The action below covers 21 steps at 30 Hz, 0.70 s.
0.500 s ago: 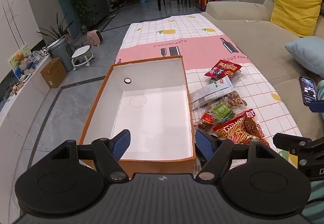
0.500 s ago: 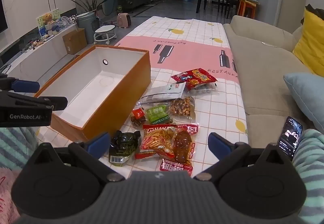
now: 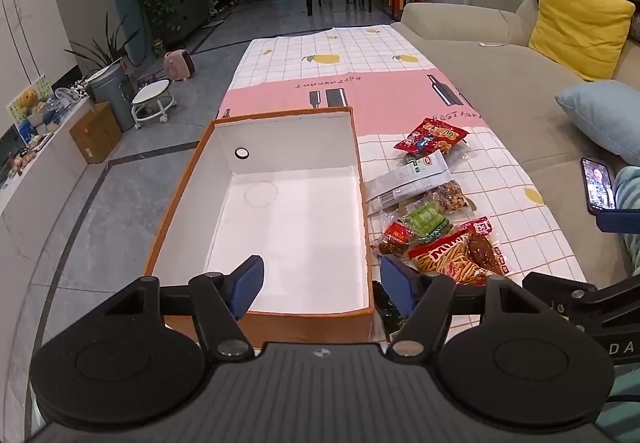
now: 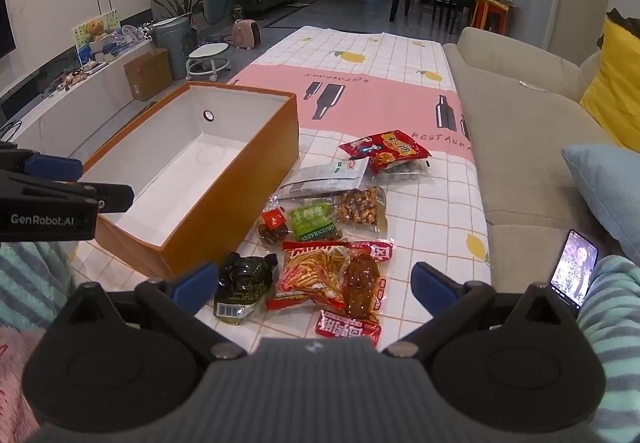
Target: Organize snacks
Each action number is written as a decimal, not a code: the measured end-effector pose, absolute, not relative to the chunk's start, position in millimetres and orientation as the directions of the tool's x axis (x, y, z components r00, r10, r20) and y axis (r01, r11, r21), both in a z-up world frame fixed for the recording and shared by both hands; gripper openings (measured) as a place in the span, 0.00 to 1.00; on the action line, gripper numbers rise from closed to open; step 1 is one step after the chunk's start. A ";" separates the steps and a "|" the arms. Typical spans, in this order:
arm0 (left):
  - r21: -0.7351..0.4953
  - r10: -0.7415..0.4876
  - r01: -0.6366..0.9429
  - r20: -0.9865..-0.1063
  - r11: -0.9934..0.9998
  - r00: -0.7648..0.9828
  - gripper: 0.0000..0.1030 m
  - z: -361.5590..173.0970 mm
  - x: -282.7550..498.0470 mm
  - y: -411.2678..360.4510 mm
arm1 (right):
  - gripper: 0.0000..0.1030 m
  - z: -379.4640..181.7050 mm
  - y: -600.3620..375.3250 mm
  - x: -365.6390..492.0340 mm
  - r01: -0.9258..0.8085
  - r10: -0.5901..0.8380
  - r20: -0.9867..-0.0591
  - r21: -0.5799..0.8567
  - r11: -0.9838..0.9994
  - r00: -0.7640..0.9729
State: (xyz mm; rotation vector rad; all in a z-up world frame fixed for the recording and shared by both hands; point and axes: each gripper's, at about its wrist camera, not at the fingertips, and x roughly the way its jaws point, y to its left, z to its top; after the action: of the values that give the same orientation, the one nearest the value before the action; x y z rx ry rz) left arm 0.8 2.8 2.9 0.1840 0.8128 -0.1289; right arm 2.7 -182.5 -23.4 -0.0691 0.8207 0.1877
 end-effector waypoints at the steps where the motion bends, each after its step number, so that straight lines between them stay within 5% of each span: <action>1: 0.107 -0.048 0.184 -0.733 0.977 0.679 0.76 3.7 0.7 3.2 | 0.96 -24.2 -183.5 3.4 -0.193 0.139 -0.733 0.011 0.981 0.666; 21: 0.082 -0.067 0.187 -0.738 0.979 0.672 0.66 3.3 1.3 5.6 | 0.96 -25.2 -175.5 2.4 -0.212 0.132 -0.746 -0.013 0.977 0.653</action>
State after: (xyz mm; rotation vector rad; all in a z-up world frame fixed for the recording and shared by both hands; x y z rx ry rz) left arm 1.3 5.6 3.3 0.1552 0.8225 -0.1437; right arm 2.4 -175.5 -25.2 -0.1021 0.8372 0.1952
